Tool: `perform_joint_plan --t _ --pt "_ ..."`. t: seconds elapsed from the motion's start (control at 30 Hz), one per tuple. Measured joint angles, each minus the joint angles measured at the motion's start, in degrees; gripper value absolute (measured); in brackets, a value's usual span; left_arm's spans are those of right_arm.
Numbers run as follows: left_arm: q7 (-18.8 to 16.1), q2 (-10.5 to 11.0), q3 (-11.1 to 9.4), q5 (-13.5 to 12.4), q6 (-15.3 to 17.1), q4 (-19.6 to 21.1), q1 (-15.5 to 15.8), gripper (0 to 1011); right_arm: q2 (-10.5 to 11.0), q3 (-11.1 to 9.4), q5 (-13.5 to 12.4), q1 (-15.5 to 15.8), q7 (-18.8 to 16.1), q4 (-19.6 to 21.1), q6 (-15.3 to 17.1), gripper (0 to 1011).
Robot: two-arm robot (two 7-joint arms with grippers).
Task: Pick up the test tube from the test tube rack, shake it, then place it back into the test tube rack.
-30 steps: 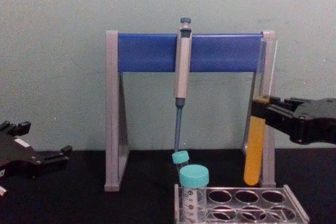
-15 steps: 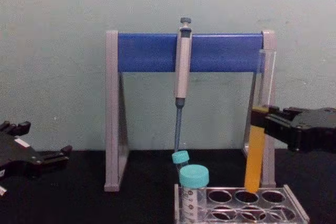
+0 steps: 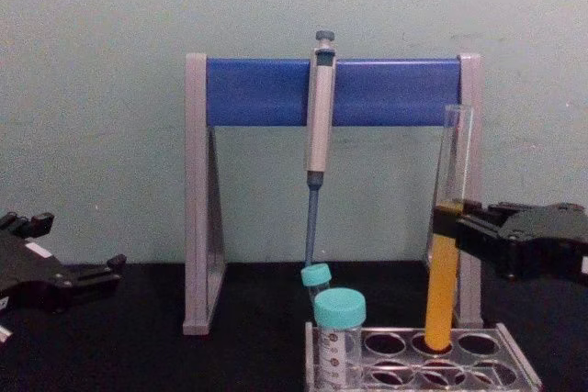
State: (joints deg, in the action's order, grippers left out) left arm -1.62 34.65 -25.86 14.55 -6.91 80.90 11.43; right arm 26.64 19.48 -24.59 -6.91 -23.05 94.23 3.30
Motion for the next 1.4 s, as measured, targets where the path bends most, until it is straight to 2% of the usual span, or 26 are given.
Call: perform_joint_plan --t 1.4 --pt "0.0 0.0 0.0 0.0 0.0 0.0 0.0 1001 -1.8 1.7 1.4 -1.1 -0.3 -5.7 1.3 220"
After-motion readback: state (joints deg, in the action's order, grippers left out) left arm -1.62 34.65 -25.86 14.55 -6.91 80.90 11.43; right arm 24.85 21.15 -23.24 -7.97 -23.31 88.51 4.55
